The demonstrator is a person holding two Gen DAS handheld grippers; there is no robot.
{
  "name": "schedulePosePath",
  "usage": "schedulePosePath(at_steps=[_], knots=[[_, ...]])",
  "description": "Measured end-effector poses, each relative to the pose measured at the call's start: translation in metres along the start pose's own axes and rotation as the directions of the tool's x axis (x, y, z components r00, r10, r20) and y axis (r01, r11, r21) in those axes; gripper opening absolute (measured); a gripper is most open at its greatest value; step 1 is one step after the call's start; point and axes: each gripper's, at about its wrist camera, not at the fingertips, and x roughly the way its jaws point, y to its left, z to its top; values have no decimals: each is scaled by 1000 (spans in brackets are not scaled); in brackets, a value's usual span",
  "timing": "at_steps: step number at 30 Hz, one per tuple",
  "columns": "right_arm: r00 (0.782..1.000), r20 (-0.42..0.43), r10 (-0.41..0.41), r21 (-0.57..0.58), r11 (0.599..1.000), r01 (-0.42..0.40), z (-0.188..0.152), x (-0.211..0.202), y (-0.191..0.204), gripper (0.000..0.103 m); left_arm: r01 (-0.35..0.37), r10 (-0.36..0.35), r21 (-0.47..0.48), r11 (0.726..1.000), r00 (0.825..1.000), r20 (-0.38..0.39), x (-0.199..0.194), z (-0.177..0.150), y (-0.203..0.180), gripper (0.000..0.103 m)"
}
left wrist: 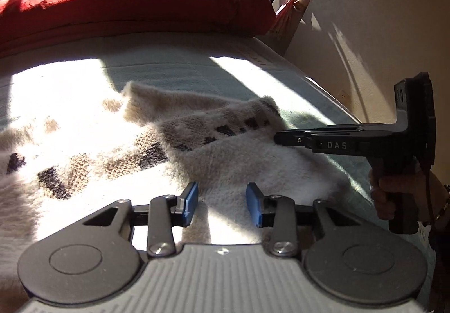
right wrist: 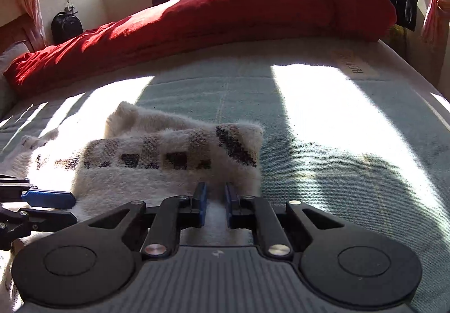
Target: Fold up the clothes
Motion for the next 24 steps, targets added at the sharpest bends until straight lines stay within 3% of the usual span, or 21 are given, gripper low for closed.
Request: schedulePosePath(at_steps=[5, 8, 10, 15, 17, 20, 24], knots=[[997, 81, 17, -11, 1000, -17, 21, -4, 5, 15, -78, 82, -91, 993, 996, 44, -7, 15, 37, 38], [999, 24, -34, 30, 999, 33, 29, 24, -3, 15, -127, 133, -142, 982, 990, 35, 1, 12, 60, 37], [1000, -15, -22, 80, 997, 23, 24, 39, -14, 15, -115, 121, -162, 980, 992, 30, 5, 6, 70, 38], [999, -30, -31, 97, 995, 33, 30, 31, -10, 16, -127, 134, -192, 973, 991, 23, -7, 14, 66, 37], [1000, -29, 8, 127, 992, -4, 34, 17, -6, 20, -145, 151, -174, 974, 988, 22, -19, 16, 62, 37], [988, -53, 148, 190, 972, -135, 29, -1, 4, 24, -172, 178, -157, 972, 984, 23, -40, 13, 64, 38], [978, -97, 186, 144, 975, -171, 9, -9, 29, 30, -224, 228, -155, 962, 974, 5, -61, -7, 76, 39]])
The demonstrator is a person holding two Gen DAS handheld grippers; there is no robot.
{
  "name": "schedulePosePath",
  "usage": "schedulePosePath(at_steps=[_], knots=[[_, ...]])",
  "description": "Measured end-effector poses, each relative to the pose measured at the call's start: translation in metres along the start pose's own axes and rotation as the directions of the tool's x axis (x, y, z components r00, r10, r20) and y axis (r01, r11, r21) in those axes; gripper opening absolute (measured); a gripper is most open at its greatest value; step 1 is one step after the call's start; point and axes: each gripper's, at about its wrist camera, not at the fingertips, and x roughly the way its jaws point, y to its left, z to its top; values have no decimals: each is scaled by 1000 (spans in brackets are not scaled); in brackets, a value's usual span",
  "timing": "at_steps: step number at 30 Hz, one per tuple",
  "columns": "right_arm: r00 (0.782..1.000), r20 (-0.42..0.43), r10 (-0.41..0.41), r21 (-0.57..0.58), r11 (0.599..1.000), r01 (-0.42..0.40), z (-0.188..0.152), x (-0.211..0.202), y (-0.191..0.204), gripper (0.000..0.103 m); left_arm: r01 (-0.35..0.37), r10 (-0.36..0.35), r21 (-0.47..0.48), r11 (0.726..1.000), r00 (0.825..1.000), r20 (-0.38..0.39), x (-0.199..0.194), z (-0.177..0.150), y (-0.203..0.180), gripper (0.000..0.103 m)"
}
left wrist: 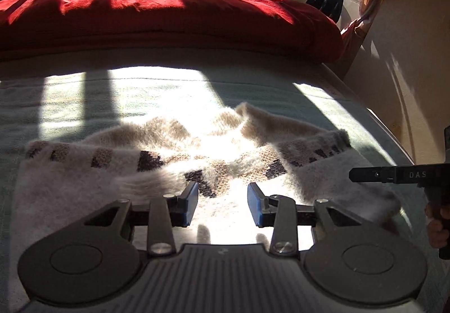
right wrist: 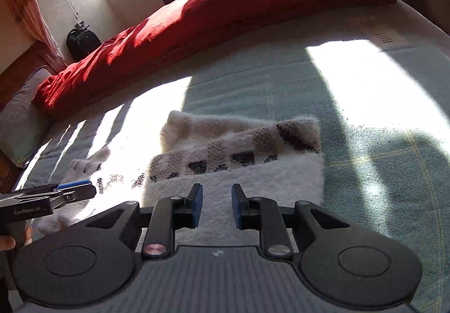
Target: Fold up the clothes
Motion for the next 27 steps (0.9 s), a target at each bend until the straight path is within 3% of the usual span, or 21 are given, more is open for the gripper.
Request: schedulePosePath(at_steps=[3, 7, 10, 13, 17, 21, 24, 27], knots=[[999, -3, -51, -80, 996, 50, -15, 5, 10, 34, -45, 46, 29, 999, 999, -29, 0, -17, 13, 41], [995, 13, -99, -90, 991, 100, -16, -1, 21, 36, -44, 44, 22, 999, 999, -6, -14, -18, 15, 41], [997, 58, -55, -138, 988, 62, -14, -11, 42, 37, -10, 7, 69, 998, 999, 33, -23, -16, 6, 42], [999, 44, -27, -190, 981, 35, -15, -5, 64, 44, -5, 6, 84, 996, 1000, -14, -15, -22, 4, 43], [997, -32, -70, -232, 971, 60, -32, 16, 70, 47, -8, 9, 71, 997, 1000, -15, -12, -33, 13, 44], [996, 7, -89, -276, 957, 87, -42, 1, 76, 48, -27, 27, 65, 998, 1000, 3, -22, -28, 8, 43], [997, 50, -59, -319, 945, 72, -44, -9, 86, 50, -9, 8, 84, 996, 1000, 14, -21, -28, -1, 43], [995, 12, -102, -351, 931, 100, -53, 3, 92, 51, -40, 41, 116, 993, 999, -9, -10, -35, -5, 46]])
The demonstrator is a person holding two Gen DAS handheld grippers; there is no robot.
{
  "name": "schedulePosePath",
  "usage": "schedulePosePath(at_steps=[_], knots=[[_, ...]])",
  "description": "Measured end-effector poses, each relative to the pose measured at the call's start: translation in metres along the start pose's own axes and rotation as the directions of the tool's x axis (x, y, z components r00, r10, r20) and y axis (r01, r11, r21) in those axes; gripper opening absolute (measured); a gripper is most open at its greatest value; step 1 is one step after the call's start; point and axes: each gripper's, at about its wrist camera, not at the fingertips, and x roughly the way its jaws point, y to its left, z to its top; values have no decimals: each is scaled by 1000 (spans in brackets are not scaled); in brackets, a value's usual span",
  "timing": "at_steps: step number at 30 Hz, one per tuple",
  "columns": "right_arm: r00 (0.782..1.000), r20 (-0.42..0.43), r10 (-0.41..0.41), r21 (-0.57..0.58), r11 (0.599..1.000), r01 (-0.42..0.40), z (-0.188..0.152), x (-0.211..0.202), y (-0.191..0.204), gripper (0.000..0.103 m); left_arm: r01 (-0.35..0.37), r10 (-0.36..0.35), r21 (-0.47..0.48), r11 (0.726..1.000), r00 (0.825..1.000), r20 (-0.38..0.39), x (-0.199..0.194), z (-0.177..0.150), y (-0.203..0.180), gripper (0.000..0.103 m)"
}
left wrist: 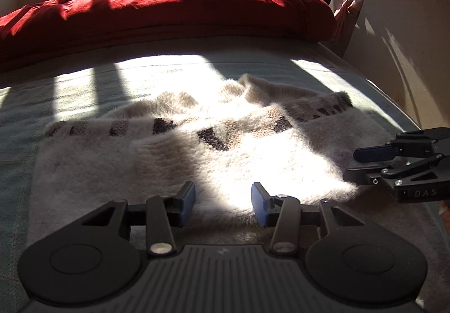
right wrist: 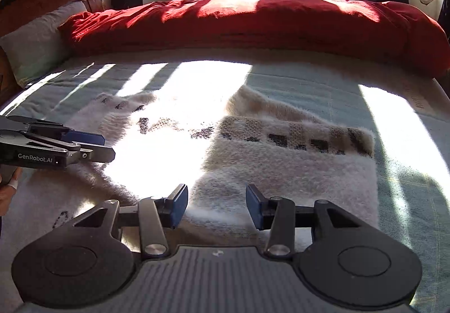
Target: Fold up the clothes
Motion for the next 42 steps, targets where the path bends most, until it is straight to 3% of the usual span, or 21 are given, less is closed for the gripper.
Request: schedulePosePath(at_steps=[3, 6, 9, 12, 14, 18, 22, 27, 30, 32, 37, 42], knots=[[1000, -18, 2, 12, 1000, -2, -6, 1, -1, 54, 20, -19, -41, 999, 1000, 11, -5, 1, 7, 46], [998, 35, 51, 134, 989, -55, -1, -21, -25, 55, 9, -8, -23, 1000, 999, 44, -15, 2, 8, 46], [997, 82, 4, 276, 961, -27, -2, -34, -61, 57, -12, 13, -27, 1000, 1000, 17, -9, -1, 12, 48], [1000, 11, -3, 399, 917, -2, -15, -26, -95, 59, -13, 14, -50, 999, 1000, 17, -1, -4, 16, 49], [1000, 25, 18, 425, 905, -27, -23, -25, -102, 59, -23, 23, -62, 998, 1000, 8, -3, 0, 15, 49], [999, 37, 1, 433, 901, -17, -17, -55, -95, 62, -67, 66, -43, 997, 998, -12, -25, 5, 9, 49], [1000, 18, -22, 386, 922, 13, -8, -94, -80, 63, -83, 81, -42, 996, 996, -42, -64, 8, 10, 49], [998, 4, -59, 332, 942, 54, 3, -152, -53, 70, -80, 76, -41, 996, 993, -95, -121, 10, 8, 57], [999, 5, -35, 330, 944, 31, 5, -177, -36, 77, -61, 55, -53, 997, 992, -112, -155, 8, 7, 64], [1000, 11, -7, 337, 941, 3, 2, -184, -27, 80, -40, 33, -73, 997, 994, -101, -168, 1, 7, 77], [998, -55, -44, 282, 958, 57, -26, -161, 3, 83, -35, 29, -66, 997, 995, -94, -156, -46, -3, 79], [978, -69, -197, 130, 970, 205, -66, -115, 34, 83, -87, 86, -4, 996, 995, -51, -121, -82, -18, 79]])
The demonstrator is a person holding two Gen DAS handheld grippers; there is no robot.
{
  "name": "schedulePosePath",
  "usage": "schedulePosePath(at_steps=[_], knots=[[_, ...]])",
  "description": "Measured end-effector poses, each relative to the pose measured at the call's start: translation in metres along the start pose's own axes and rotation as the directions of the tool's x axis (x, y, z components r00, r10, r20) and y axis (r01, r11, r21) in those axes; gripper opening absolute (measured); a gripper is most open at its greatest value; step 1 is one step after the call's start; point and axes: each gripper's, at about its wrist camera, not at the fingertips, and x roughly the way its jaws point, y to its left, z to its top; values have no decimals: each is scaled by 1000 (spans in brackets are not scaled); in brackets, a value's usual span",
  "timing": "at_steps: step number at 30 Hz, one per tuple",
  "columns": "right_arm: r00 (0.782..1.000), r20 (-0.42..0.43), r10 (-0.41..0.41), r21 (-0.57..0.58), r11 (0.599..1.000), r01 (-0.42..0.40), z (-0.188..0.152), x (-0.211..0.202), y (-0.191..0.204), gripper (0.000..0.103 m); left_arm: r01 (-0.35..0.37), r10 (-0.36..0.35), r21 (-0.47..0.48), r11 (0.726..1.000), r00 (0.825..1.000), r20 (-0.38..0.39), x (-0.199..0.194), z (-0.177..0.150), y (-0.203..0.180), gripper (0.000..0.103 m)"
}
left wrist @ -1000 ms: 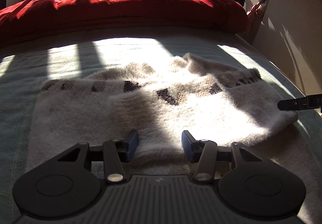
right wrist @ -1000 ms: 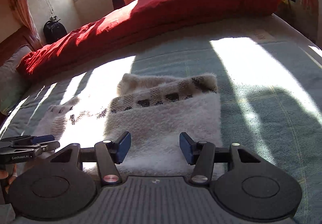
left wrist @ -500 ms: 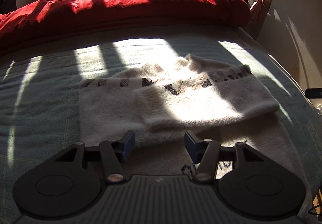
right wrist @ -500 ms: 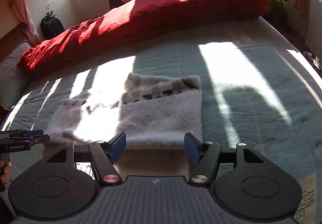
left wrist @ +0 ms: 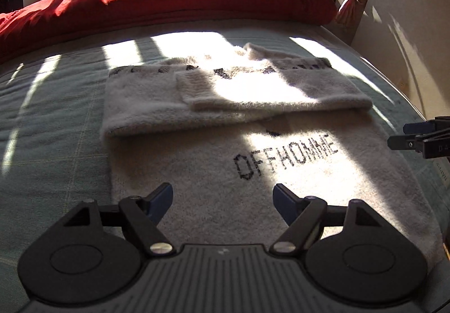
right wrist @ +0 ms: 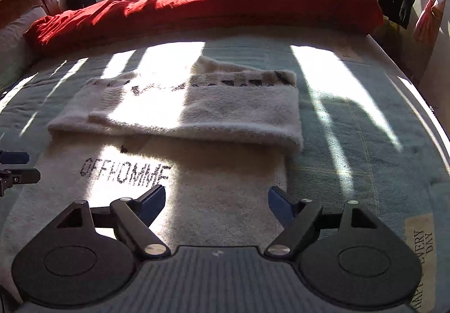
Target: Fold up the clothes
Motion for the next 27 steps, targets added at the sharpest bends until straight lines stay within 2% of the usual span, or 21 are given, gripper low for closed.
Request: schedulePosePath(at_steps=[4, 6, 7, 10, 13, 16, 20, 27], knots=[[995, 60, -76, -41, 996, 79, -15, 26, 15, 84, -66, 62, 45, 997, 994, 93, 21, -5, -10, 79], [992, 95, -80, -29, 996, 83, -13, 39, 19, 92, -75, 70, 40, 996, 990, 120, 31, -3, -11, 79], [991, 104, -89, -20, 996, 91, -11, 45, 20, 97, -77, 73, 29, 997, 990, 122, 36, -2, -10, 79], [992, 89, -92, -13, 996, 93, -9, 66, 24, 100, -66, 69, -35, 997, 994, 89, 53, -6, -3, 79], [994, 75, -78, 14, 997, 77, -17, 78, 22, 103, -52, 57, -45, 998, 994, 99, 55, -15, 0, 81], [995, 84, -51, 41, 998, 48, -24, 74, 15, 103, -76, 77, -12, 997, 994, 76, 50, -17, -6, 82], [996, 60, -60, 57, 997, 56, -31, 62, 15, 103, -113, 112, 20, 993, 993, 48, 34, -27, -17, 82], [998, 27, -62, 96, 994, 59, -64, 29, 20, 103, -135, 134, 37, 990, 991, 18, -7, -72, -39, 83]])
